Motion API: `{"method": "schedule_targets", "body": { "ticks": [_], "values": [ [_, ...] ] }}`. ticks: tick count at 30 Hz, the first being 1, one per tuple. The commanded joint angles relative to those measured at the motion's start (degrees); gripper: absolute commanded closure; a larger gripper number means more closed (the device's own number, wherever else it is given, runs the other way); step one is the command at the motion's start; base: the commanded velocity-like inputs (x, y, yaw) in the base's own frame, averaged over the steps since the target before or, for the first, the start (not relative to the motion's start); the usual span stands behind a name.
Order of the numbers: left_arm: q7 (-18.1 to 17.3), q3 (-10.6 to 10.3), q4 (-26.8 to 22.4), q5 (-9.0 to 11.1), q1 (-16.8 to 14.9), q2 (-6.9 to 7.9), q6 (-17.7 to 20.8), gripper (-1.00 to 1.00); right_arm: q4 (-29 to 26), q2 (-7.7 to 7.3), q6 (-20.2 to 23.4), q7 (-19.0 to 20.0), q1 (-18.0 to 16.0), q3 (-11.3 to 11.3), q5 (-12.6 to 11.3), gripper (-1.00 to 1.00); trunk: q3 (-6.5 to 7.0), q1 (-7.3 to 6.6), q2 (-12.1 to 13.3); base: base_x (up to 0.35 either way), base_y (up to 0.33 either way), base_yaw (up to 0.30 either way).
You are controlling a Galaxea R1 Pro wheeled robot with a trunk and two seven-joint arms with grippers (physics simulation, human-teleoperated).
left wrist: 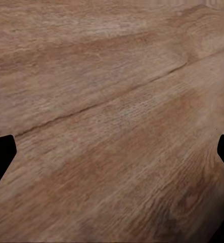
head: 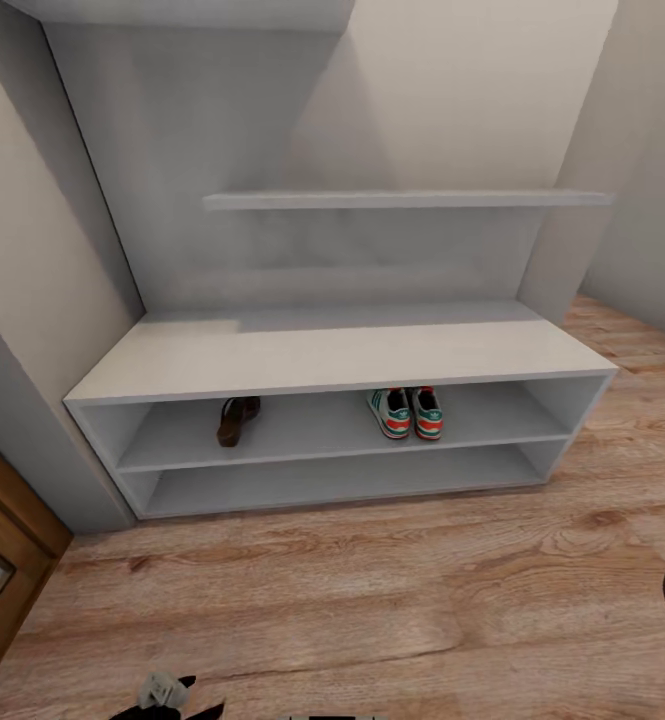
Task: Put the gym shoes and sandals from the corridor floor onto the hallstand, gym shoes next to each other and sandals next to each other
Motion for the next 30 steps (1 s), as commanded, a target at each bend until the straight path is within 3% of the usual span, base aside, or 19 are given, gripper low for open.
{"method": "schedule_targets", "body": {
  "ticks": [1,16,30],
  "values": [
    [-1.22,0.41,0.53,-0.59,0.34,0.17,-1.01,-1.00,0.02,0.03,-0.03,0.39,-0.06,-0.37,0.27,1.00,-0.04,-0.01,-0.02,0.000,0.000,0.000],
    [-1.98,0.35,1.21,-0.77,0.89,0.22,-1.55,-1.00,-0.72,0.03,-0.09,0.48,-0.08,-0.57,-0.01,1.00,-0.04,-0.01,-0.02,0.000,0.000,0.000],
    [-1.79,0.45,1.34,-0.63,1.07,0.31,-1.37,-1.00,-0.67,0.03,-0.18,0.39,-0.05,-0.53,0.01,1.00,-0.04,-0.01,-0.02,-0.230,0.223,0.000]
  ]
}}
